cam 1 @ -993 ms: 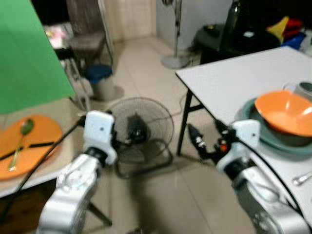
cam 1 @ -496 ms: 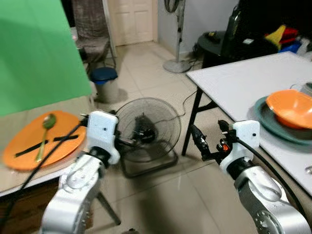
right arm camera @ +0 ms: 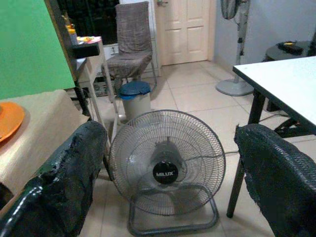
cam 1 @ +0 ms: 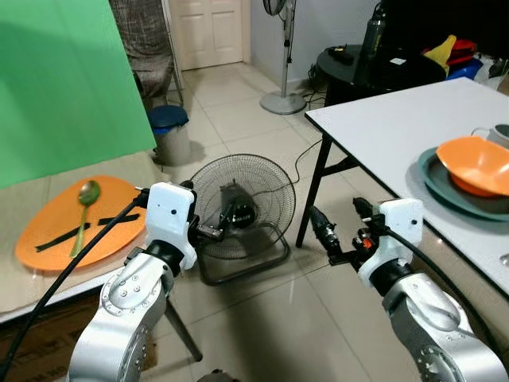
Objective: Setting the table
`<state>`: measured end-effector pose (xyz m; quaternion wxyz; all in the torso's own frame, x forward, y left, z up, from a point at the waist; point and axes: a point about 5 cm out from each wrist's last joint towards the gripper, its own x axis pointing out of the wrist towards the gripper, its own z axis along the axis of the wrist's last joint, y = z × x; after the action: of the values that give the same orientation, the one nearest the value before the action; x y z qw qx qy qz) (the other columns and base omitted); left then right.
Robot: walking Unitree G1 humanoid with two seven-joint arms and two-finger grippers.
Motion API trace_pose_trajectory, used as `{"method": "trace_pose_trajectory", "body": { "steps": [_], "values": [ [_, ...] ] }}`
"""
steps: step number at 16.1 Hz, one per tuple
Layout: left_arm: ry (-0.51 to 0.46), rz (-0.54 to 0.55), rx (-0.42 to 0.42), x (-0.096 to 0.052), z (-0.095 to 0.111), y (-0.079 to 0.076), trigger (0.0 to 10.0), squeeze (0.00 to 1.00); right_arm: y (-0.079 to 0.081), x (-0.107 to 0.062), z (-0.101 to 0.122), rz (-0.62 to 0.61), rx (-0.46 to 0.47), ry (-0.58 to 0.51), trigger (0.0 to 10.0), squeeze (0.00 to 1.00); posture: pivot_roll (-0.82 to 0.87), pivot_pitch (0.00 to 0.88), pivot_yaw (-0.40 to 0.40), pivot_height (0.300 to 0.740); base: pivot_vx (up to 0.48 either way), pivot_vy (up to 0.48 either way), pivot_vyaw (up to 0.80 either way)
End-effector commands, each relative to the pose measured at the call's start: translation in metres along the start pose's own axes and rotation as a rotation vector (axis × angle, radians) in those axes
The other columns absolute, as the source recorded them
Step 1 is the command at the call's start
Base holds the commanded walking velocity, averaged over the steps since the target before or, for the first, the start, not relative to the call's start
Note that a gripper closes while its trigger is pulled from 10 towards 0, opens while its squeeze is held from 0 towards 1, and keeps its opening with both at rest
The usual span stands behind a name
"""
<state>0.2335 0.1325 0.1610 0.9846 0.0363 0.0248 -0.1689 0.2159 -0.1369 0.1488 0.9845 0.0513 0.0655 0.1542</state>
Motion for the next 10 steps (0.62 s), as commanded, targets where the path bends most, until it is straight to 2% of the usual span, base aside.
{"method": "trace_pose_trajectory", "body": {
  "steps": [1,10],
  "values": [
    [0.004,0.008,0.005,-0.0009,0.0006,0.003,10.0,0.0,0.0053,0.0016,0.0011,0.031,0.011,-0.011,10.0,1.0,0.1,0.0,0.053,0.74,0.0,0.311,0.63],
    [0.007,0.007,0.008,-0.0018,0.0002,0.0033,10.0,0.0,0.0054,0.0012,-0.0005,0.032,0.028,-0.007,10.0,1.0,0.1,0.0,0.053,0.74,0.0,0.317,0.0]
  ]
}}
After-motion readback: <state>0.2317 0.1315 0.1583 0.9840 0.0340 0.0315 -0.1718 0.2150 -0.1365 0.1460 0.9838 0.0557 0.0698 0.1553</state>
